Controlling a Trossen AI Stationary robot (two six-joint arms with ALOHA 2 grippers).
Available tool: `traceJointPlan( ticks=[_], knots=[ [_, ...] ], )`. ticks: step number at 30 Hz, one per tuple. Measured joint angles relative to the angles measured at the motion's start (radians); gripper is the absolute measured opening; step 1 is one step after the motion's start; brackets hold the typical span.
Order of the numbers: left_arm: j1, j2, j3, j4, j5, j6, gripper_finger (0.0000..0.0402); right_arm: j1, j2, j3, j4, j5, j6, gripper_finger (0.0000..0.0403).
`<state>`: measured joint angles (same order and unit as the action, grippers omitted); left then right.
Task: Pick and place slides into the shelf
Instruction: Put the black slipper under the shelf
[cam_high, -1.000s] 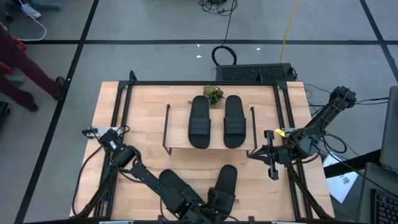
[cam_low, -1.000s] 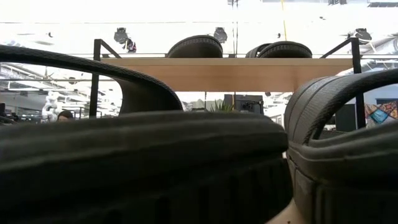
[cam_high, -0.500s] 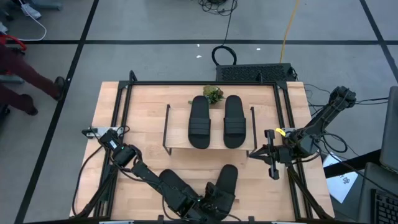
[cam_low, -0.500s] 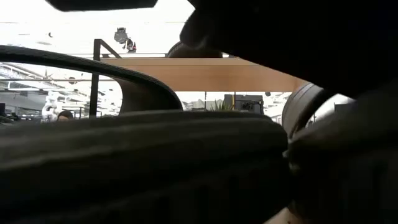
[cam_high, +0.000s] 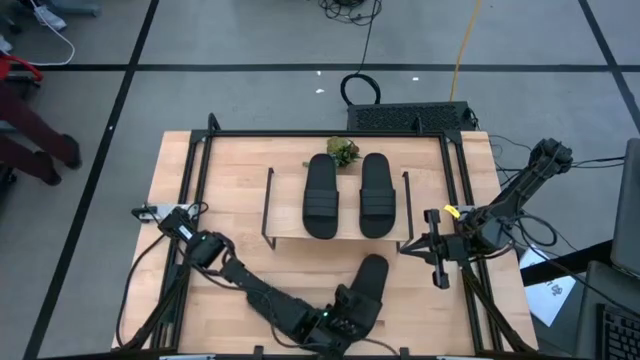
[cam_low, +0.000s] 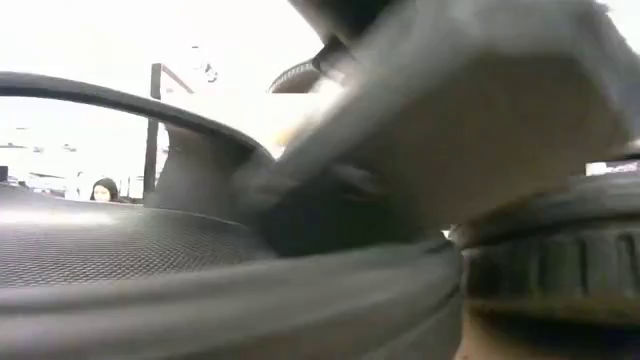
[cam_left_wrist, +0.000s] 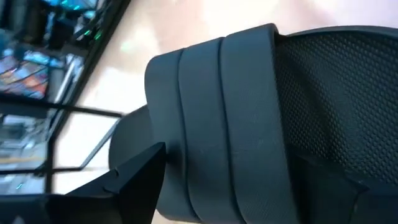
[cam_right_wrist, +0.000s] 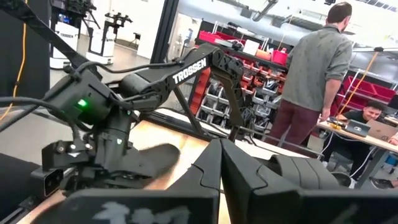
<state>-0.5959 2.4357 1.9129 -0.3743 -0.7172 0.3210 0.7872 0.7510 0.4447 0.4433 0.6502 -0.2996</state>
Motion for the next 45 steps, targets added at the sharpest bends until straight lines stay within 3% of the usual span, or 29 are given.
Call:
traceJointPlan(
  ticks=[4,6,9,13,14,20,29,38,45],
  knots=[
    [0.023,0.002,0.000,0.024,-0.006,0.029,0.0301,0.000,0.000,-0.006,0.009,0.000,-0.003,0.0000],
    [0.033,0.002,0.000,0.021,0.030,0.030,0.0275,0.000,0.000,-0.007,0.009,0.000,-0.003,0.0000],
    [0.042,0.002,0.000,0.017,0.049,0.008,0.0189,0.000,0.000,-0.007,0.009,0.000,-0.003,0.0000],
    [0.044,0.001,-0.001,0.013,0.046,-0.003,0.0035,0.000,0.000,-0.007,0.009,-0.001,-0.003,0.0000],
    [0.042,0.000,-0.001,0.011,0.044,-0.003,0.0021,0.000,0.000,-0.007,0.009,-0.001,-0.003,0.0000],
    [0.008,-0.012,-0.002,0.001,-0.113,-0.019,0.0005,0.000,0.000,-0.007,0.009,-0.001,-0.003,0.0000],
    [-0.052,-0.108,-0.003,0.008,-0.277,-0.186,0.0002,0.000,0.000,-0.008,0.009,-0.001,-0.004,0.0000],
    [-0.048,-0.115,0.040,-0.030,-0.279,-0.416,0.0001,0.000,0.000,-0.008,0.009,-0.001,-0.002,0.0000],
    [-0.010,-0.114,0.040,-0.086,-0.254,-0.436,0.0000,0.000,0.000,-0.008,0.009,-0.001,-0.003,0.0000]
  ],
)
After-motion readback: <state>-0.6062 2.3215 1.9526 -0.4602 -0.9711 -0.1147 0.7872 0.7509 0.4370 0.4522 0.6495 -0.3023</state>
